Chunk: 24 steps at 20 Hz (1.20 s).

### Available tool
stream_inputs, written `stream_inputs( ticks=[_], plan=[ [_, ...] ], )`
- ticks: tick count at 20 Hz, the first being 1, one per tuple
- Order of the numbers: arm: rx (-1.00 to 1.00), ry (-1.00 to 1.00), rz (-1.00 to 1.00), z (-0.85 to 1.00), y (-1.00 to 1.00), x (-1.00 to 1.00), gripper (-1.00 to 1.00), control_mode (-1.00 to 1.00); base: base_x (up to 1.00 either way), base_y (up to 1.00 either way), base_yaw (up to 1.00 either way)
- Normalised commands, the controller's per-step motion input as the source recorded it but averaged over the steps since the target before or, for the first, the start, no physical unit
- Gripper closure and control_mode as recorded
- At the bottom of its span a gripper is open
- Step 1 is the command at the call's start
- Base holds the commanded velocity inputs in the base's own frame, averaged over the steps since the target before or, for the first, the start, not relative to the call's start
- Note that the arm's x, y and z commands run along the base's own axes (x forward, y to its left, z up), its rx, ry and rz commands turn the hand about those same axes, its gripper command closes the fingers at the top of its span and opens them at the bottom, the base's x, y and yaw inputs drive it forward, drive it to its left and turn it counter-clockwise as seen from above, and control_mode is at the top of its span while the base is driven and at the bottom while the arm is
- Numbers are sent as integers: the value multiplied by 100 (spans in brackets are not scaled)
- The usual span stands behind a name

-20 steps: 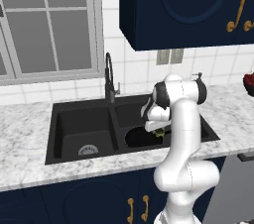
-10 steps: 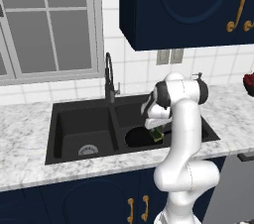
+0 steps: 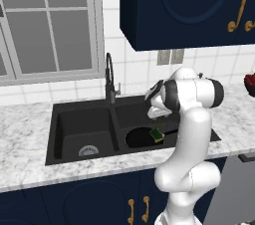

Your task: Pick the pan and sponge and place them into the sink. Then turn on the water.

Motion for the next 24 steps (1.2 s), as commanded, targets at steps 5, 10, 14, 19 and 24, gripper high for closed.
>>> stream_inputs(
  ticks=[5, 10, 14, 19, 24],
  plan=[
    [1, 0, 0, 0, -1, 2, -100, -100, 0, 0, 0],
    [0, 0, -6, 1, 17, 2, -100, -100, 0, 0, 0],
    [1, 0, -8, 17, 17, 0, -100, -100, 0, 0, 0],
    [15, -6, -11, 47, 22, 0, -100, -100, 0, 0, 0],
    [28, -5, -17, 48, 15, 0, -100, -100, 0, 0, 0]
  ],
)
